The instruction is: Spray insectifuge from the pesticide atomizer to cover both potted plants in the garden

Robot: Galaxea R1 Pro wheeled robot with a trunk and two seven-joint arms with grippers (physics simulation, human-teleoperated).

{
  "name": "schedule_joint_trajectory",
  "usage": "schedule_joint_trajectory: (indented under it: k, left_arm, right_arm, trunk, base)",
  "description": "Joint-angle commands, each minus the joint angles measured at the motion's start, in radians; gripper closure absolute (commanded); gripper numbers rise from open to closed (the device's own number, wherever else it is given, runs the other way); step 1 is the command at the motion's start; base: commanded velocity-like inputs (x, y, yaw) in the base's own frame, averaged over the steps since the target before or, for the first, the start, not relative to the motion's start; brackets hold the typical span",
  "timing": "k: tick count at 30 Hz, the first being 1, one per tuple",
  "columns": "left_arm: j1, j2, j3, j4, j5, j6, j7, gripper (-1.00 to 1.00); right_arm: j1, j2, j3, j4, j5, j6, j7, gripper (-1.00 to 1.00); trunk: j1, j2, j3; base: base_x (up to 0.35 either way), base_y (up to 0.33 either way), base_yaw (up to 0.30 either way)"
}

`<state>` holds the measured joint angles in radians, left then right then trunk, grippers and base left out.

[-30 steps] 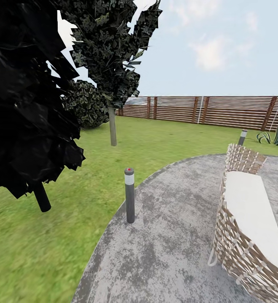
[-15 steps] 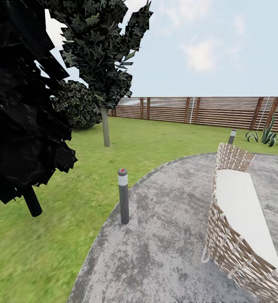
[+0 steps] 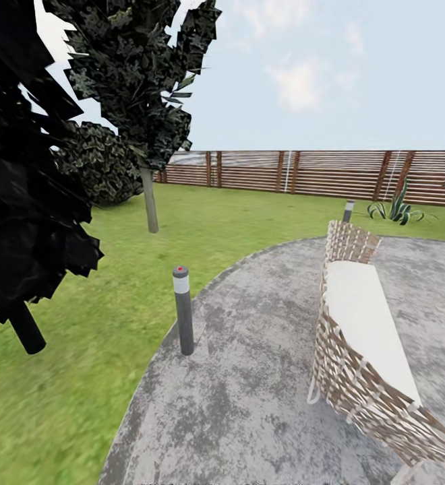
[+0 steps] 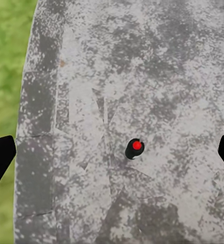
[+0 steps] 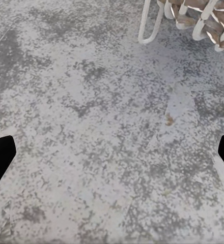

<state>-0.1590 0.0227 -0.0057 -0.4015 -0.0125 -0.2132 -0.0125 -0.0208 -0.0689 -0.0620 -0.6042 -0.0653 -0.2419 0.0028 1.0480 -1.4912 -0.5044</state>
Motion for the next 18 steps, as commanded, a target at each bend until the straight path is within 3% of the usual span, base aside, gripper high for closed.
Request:
schedule_joint_trajectory:
  k: [1, 18]
  left_arm:
    - [-0.001, 0.001, 0.000, 0.001, -0.001, -0.003, -0.001, -1.00]
    - [-0.001, 0.000, -0.002, 0.000, -0.006, -0.003, -0.001, -1.00]
  right_arm:
    - [-0.001, 0.000, 0.001, 0.000, -0.007, -0.003, 0.000, -1.00]
    - [-0.001, 0.000, 0.001, -0.002, -0.005, -0.004, -0.004, -1.00]
  trunk:
    - [0.004, -0.008, -0.006]
    - [0.069, -0.127, -0.086]
  base:
    - [0.000, 0.000, -0.104]
    - [0.000, 0.000, -0.027]
